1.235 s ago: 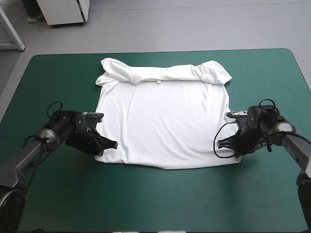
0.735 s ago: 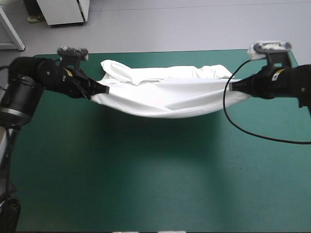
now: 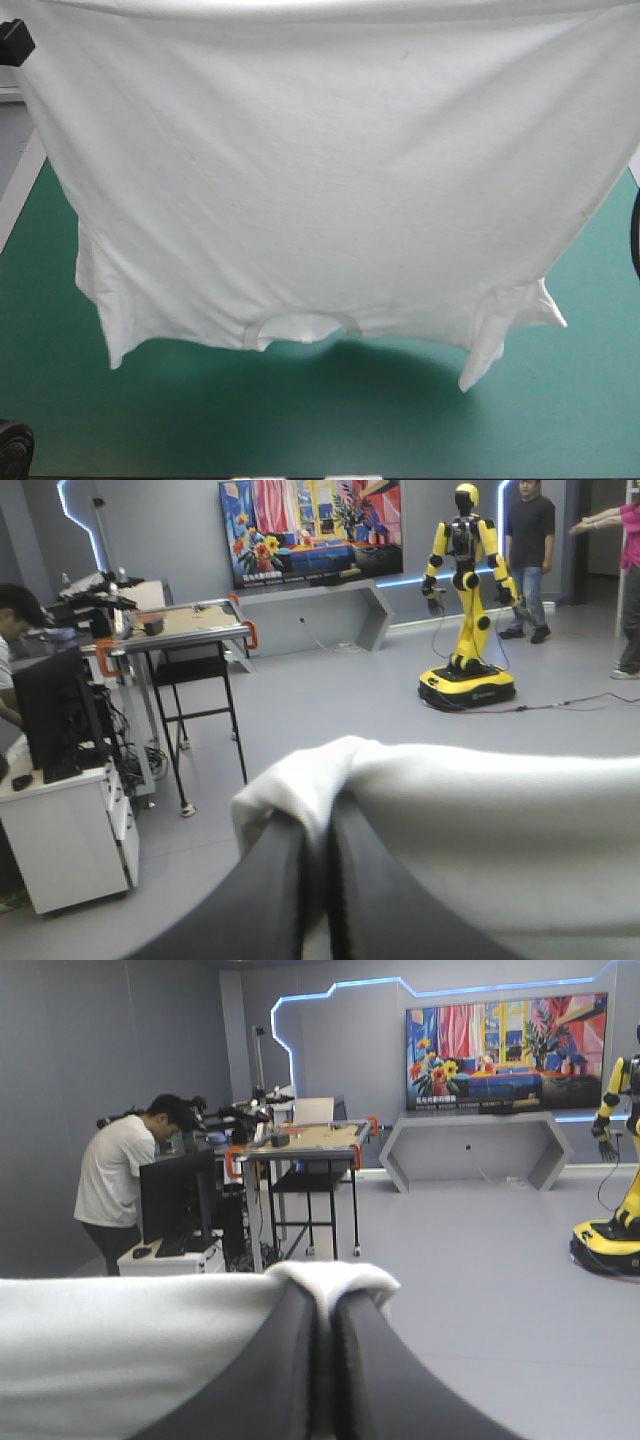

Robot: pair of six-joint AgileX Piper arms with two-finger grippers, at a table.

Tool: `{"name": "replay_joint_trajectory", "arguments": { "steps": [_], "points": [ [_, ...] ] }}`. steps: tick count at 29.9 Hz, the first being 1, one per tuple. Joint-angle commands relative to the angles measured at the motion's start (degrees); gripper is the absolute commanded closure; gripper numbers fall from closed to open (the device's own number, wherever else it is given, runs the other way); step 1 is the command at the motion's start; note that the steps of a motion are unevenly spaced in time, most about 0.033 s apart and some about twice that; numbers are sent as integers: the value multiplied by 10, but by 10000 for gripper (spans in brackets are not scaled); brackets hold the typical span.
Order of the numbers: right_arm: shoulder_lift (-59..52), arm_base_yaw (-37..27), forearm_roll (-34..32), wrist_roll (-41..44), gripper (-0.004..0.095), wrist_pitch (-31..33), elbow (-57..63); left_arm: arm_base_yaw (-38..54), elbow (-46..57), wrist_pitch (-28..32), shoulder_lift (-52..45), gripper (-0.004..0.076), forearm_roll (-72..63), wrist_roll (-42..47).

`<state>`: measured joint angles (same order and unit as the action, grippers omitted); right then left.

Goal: Fold the cloth

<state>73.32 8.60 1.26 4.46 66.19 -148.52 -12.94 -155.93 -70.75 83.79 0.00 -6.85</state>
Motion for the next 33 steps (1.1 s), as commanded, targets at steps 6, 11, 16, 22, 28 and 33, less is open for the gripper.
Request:
{"name": "replay_joint_trajectory", "arguments": {
  "steps": [6, 11, 16, 22, 28, 33],
  "points": [
    [42, 0, 7, -14, 927, -127, -2, -2, 21, 115, 8, 733, 84, -7],
    [114, 0, 63, -31, 927, -176, -2, -2, 38, 129, 58, 733, 59, -7],
    [165, 0, 99, -31, 926, -259, -2, -2, 38, 181, 102, 733, 37, -7],
    [174, 0, 113, -50, 926, -285, -7, -2, 37, 209, 113, 733, 44, -7],
    [170, 0, 114, -53, 926, -271, -29, -2, 37, 220, 113, 733, 42, -7],
    [190, 0, 106, -61, 927, -206, -29, -2, 38, 208, 144, 733, 43, -7]
  ]
}}
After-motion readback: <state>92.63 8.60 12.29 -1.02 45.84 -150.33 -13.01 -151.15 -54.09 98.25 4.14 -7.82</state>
